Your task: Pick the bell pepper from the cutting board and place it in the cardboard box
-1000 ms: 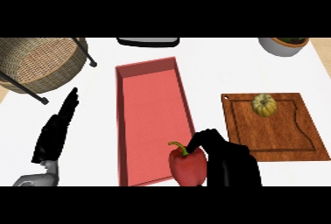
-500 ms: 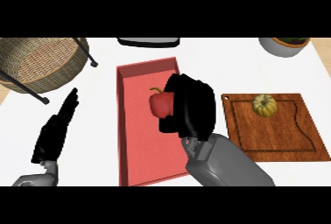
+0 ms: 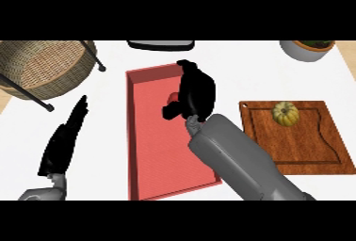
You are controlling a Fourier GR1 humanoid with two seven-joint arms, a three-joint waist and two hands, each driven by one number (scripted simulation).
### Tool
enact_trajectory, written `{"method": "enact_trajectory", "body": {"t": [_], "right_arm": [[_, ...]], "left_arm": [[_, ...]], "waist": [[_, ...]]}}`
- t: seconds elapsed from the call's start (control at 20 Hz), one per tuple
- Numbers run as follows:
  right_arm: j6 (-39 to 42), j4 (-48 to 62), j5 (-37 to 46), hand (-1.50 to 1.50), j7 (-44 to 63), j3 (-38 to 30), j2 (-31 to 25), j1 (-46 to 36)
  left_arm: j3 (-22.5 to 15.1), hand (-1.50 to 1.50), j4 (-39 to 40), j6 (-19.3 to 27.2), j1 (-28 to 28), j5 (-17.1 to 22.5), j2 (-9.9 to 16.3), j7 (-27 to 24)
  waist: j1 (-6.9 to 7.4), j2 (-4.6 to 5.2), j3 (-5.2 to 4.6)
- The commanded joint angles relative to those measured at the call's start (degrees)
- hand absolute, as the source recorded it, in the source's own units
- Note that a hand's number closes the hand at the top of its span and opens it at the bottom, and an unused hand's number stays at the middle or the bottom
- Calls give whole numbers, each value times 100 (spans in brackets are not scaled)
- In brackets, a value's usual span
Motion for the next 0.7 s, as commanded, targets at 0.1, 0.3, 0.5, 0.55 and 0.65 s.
{"method": "enact_trajectory", "body": {"t": [0.1, 0.3, 0.5, 0.55, 0.65], "right_arm": [[-1797, 456, -205, -150, -221, -376, 32, -299], [-2879, 430, -105, -150, -229, -577, 32, -356], [-3493, -179, -553, -150, -851, -852, 32, 46], [-3688, -360, -529, -150, -870, -889, 32, 226], [-3509, -811, -606, -150, -1227, -1160, -124, 573]], "left_arm": [[37, 0, -30, -34, 146, -6, 59, -62], [102, 0, 181, -3, -115, 23, 18, 36], [151, 0, 166, 76, 137, 60, -54, -177], [198, 0, -23, 78, 82, 38, 40, -53], [350, 0, 129, -31, 238, 167, 136, -194]], "waist": [[-79, -29, 6], [-153, -32, 6], [-227, -57, 8], [-267, -78, 11], [-374, -87, 7]]}}
